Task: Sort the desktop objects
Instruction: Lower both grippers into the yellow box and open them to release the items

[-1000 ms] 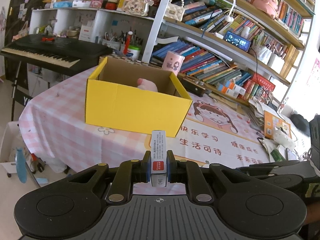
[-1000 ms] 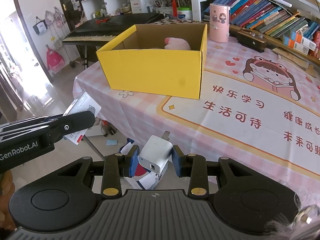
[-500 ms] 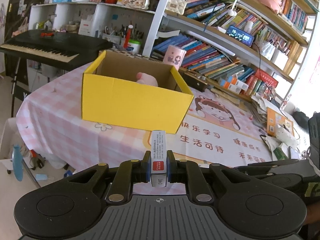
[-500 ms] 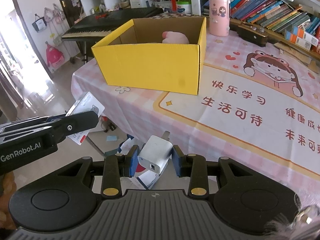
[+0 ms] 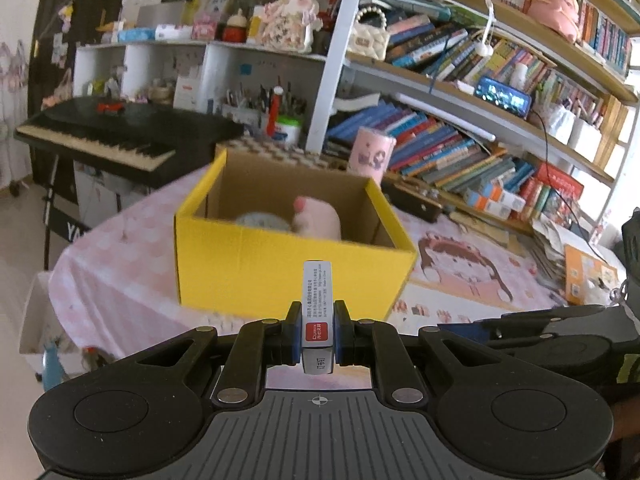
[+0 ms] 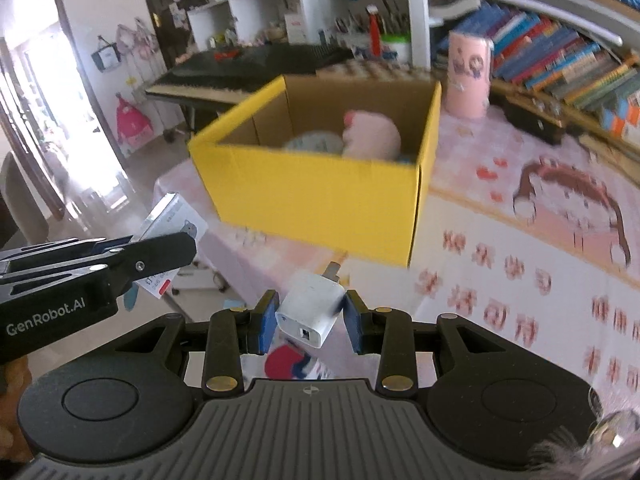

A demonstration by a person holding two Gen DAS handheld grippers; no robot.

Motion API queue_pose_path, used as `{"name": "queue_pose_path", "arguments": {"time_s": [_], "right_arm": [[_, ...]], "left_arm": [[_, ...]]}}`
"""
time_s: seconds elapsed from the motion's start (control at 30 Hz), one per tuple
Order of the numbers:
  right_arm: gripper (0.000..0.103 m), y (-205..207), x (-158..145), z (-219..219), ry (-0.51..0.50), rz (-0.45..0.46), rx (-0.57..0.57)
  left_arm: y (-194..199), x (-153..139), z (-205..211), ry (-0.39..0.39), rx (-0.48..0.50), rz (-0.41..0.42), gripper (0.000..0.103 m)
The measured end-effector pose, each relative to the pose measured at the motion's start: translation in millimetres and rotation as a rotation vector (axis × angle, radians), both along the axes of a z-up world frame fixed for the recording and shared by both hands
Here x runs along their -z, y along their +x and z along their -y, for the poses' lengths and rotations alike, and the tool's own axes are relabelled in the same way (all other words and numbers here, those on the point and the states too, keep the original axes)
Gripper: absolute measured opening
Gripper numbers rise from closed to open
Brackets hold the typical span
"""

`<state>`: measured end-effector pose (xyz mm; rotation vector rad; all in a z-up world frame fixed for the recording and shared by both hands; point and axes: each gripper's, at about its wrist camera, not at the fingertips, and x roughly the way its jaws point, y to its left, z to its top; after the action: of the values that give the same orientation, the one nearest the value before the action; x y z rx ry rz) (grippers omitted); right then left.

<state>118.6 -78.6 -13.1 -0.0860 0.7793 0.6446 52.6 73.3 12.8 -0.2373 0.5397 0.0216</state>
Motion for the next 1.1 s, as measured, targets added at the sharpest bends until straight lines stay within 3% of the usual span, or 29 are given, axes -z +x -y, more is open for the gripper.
{"name": "queue_pose_path", "arguments": {"time_s": [0.23,0.7,1.1], "right_arm": [[0.033,38.4,-15.3,-4.0,0.035,0.076,-0.041],[0.033,114.7,-26.4,-9.7,0.08,0.122,-0.088],[0.033,180.3,-7.7,-43.1,-0.066,0.157,-0.235]], "left_arm": [[34.9,-9.8,-3.5,0.015,-0.036,0.034,0.013],[101.0,-24.0,-8.1,0.064,-0.113,0.061,0.013],[169.1,-3.3,-24.6,0.11,-0.164,-0.04,0.013]]}}
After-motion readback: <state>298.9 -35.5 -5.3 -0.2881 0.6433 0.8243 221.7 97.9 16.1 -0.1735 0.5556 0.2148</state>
